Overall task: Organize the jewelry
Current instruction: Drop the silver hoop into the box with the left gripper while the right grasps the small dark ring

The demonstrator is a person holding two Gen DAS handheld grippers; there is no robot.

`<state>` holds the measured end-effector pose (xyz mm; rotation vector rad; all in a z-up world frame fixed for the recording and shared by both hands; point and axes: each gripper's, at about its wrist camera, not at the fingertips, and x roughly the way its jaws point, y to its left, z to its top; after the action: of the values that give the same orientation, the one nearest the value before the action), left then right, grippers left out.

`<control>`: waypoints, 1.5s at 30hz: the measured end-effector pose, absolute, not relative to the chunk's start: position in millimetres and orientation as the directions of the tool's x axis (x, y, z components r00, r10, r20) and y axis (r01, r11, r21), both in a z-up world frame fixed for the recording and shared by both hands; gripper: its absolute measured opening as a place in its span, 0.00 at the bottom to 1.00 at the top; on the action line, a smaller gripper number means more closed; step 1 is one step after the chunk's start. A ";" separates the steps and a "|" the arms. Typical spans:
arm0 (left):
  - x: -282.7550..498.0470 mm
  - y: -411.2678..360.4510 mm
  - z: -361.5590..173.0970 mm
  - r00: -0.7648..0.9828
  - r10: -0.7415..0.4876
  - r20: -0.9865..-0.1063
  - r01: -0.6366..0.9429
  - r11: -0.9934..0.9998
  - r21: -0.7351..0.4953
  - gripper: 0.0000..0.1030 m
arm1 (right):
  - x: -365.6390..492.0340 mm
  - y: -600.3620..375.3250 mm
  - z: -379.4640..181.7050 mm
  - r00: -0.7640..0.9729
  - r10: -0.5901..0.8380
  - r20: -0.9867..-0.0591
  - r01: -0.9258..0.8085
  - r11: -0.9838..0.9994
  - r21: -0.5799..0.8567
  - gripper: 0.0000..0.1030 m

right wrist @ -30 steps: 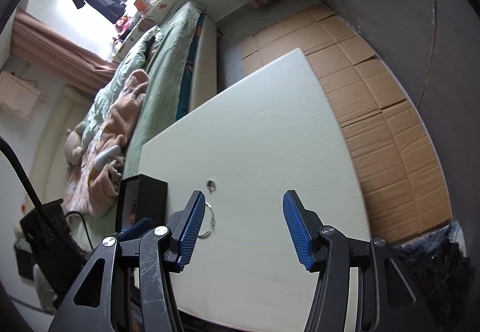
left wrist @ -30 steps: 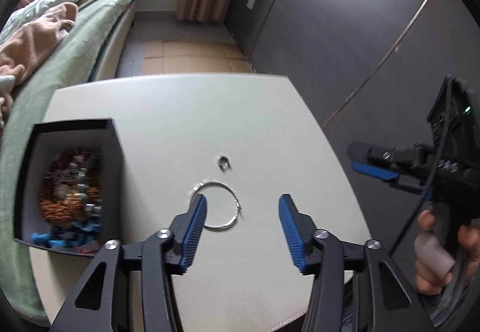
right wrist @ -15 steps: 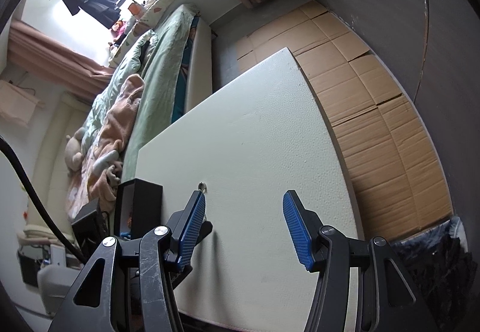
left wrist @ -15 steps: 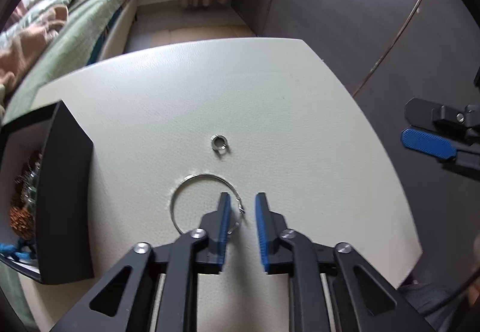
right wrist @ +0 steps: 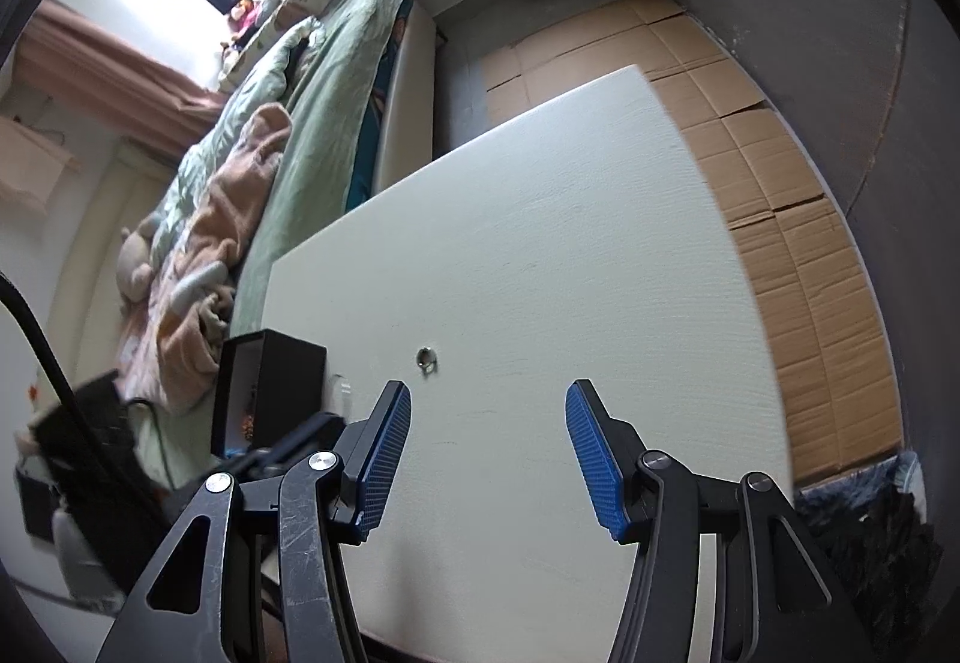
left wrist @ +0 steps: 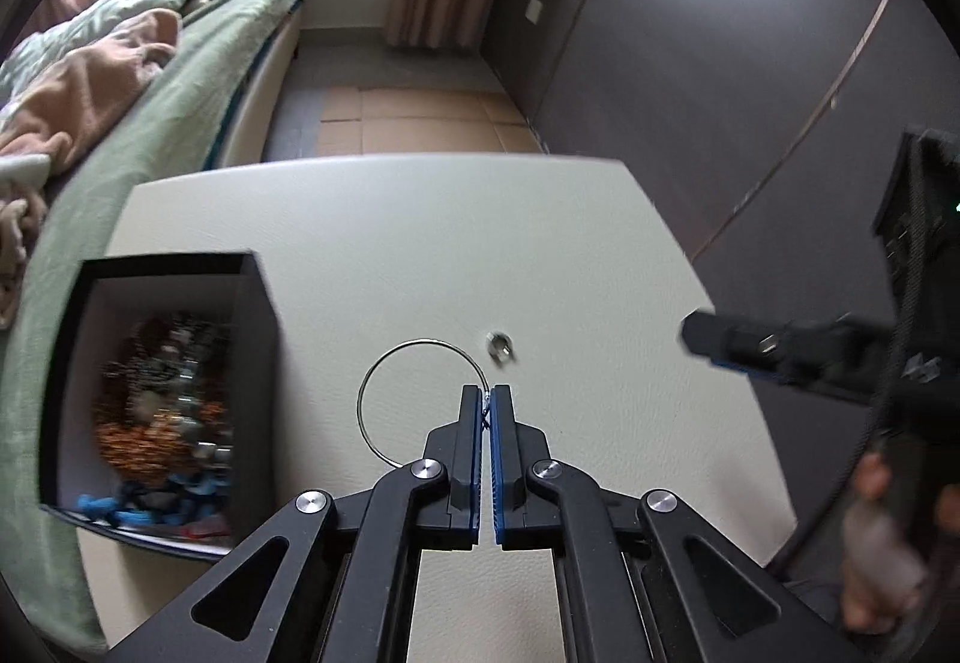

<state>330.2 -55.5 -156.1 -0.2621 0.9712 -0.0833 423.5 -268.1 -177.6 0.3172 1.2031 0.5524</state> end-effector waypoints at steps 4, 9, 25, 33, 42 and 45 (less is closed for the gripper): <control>324.8 -41.1 -140.5 0.596 -0.189 -0.780 -0.067 0.957 -0.282 0.02 | 423.9 -249.1 -178.7 0.247 0.539 -0.805 -0.273 0.836 0.476 0.53; 319.5 -27.7 -124.8 0.630 -0.185 -0.754 -0.077 0.952 -0.297 0.02 | 424.0 -225.2 -181.8 0.236 0.517 -0.823 -0.338 0.837 0.430 0.52; 300.3 28.6 -114.3 0.658 -0.128 -0.742 -0.177 0.931 -0.318 0.02 | 442.6 -169.4 -207.9 0.174 0.415 -0.893 -0.418 0.852 0.315 0.32; 295.7 46.4 -116.3 0.660 -0.118 -0.742 -0.208 0.920 -0.331 0.02 | 436.7 -150.3 -207.9 0.210 0.336 -0.918 -0.469 0.859 0.207 0.25; 286.4 60.6 -110.8 0.670 -0.104 -0.735 -0.234 0.910 -0.342 0.02 | 424.2 -140.0 -202.5 0.270 0.222 -0.937 -0.515 0.855 0.054 0.14; 285.7 63.9 -110.6 0.668 -0.117 -0.735 -0.232 0.905 -0.356 0.02 | 419.0 -146.6 -185.5 0.293 0.267 -0.918 -0.508 0.857 0.087 0.14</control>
<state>285.7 63.9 -110.6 -0.4474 0.8442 0.0675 419.0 -146.6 -185.5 -0.2386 1.1650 0.5229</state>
